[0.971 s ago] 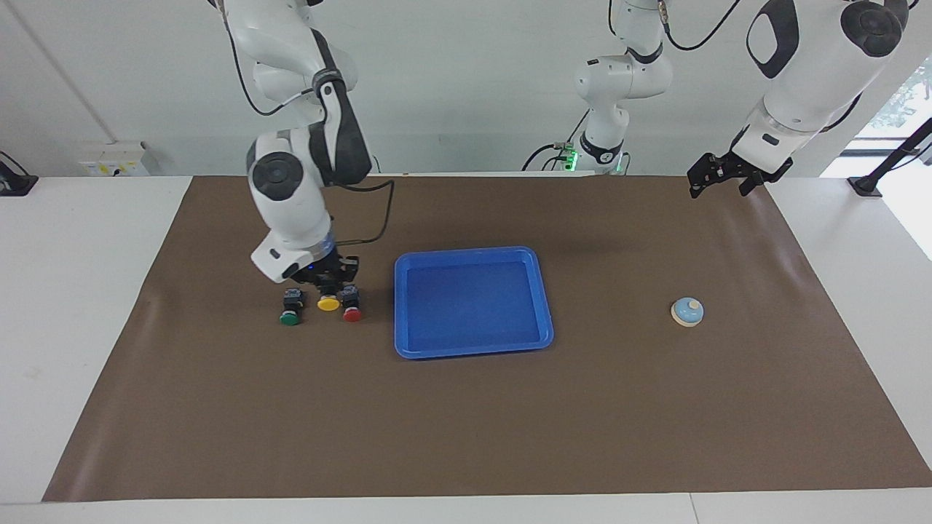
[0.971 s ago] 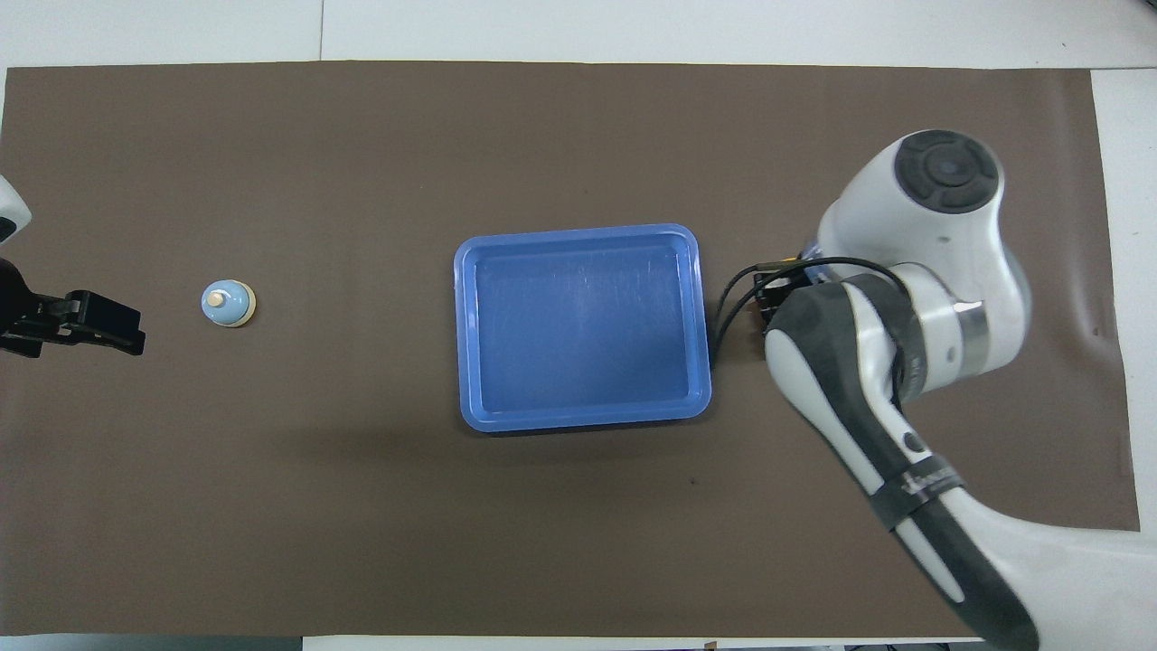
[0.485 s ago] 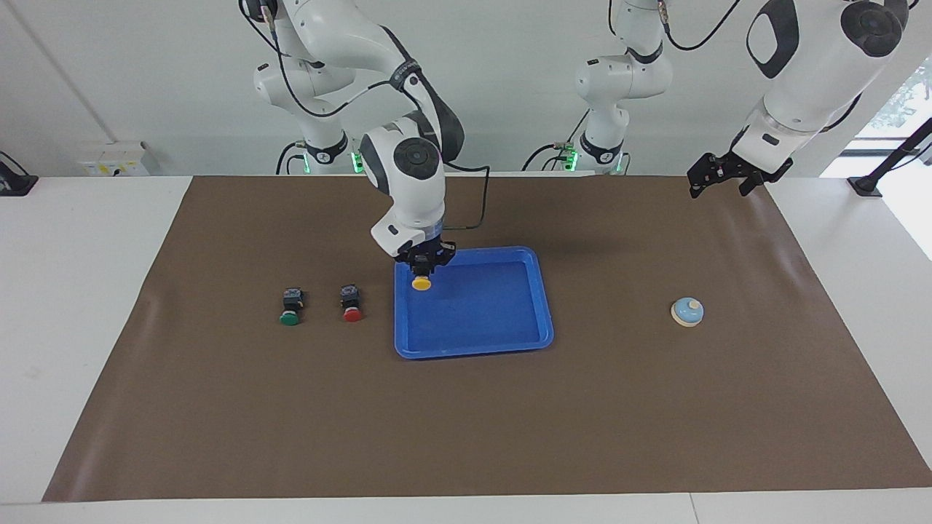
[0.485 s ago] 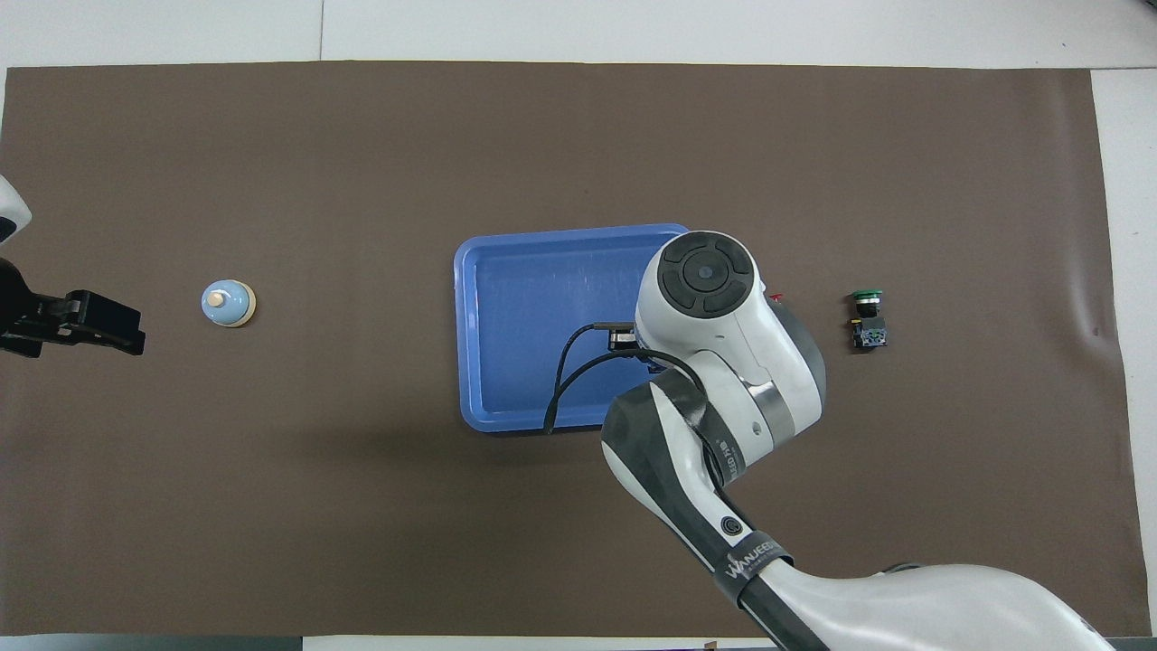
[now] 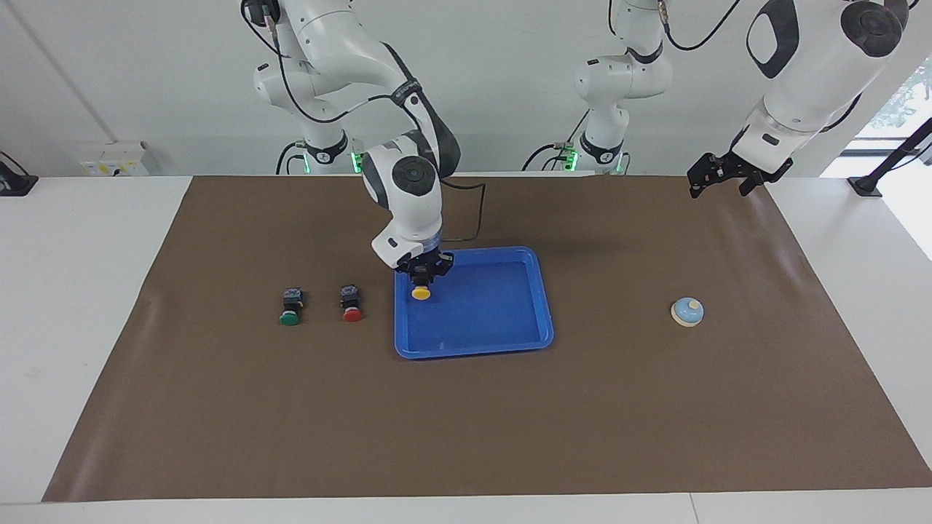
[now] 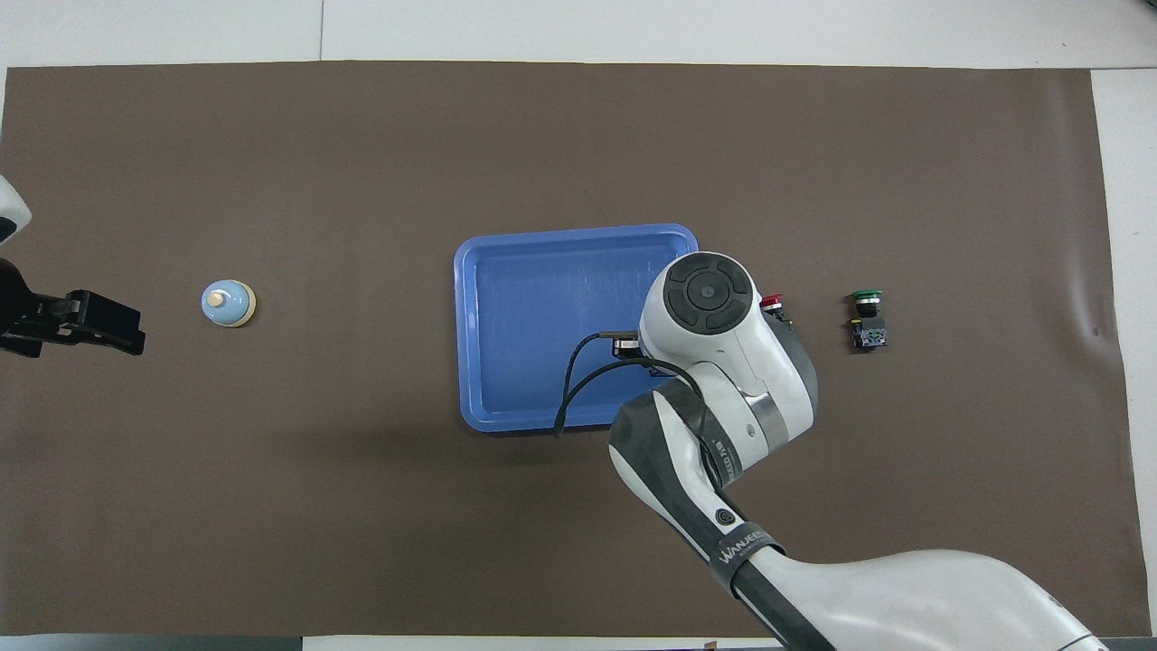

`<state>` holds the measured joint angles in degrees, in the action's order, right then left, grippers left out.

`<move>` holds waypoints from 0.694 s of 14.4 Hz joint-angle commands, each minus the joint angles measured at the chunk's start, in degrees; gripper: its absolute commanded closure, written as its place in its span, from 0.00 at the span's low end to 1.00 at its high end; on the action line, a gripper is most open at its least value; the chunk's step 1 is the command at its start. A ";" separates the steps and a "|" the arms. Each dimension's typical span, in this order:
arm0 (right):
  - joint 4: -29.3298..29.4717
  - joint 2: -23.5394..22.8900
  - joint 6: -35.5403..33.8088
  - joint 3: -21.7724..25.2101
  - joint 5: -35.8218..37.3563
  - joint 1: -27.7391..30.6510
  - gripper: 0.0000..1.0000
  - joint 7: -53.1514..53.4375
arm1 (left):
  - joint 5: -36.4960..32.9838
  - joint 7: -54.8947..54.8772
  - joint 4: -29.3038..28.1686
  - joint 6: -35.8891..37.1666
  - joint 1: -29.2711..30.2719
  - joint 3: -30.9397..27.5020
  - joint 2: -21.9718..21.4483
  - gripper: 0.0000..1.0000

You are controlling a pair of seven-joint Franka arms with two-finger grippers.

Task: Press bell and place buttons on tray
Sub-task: 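Carry the yellow button into the blue tray and release it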

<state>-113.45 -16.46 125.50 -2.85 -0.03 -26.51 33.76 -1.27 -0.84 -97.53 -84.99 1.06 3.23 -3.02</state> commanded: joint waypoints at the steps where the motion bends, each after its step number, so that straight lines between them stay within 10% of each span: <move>1: -2.74 0.37 3.69 -0.14 -1.29 0.58 1.00 -2.65 | 0.48 0.05 -1.26 -0.62 0.17 -0.15 -1.47 0.00; 6: -4.41 0.28 6.15 -0.22 -1.29 0.58 1.00 -2.91 | 0.48 0.05 -1.26 -0.62 0.17 -0.15 -1.47 0.00; 7: -4.93 0.37 7.29 -0.14 -1.29 0.58 0.88 -2.91 | 0.48 0.05 -1.26 -0.62 0.17 -0.15 -1.47 0.00; 10: -5.29 0.37 7.92 -0.14 -1.29 0.67 0.08 -2.65 | 0.48 0.05 -1.26 -0.62 0.17 -0.15 -1.47 0.00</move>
<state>-117.83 -16.52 131.93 -2.82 -0.03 -26.50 32.91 -1.27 -0.84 -97.53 -84.99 1.06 3.23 -3.02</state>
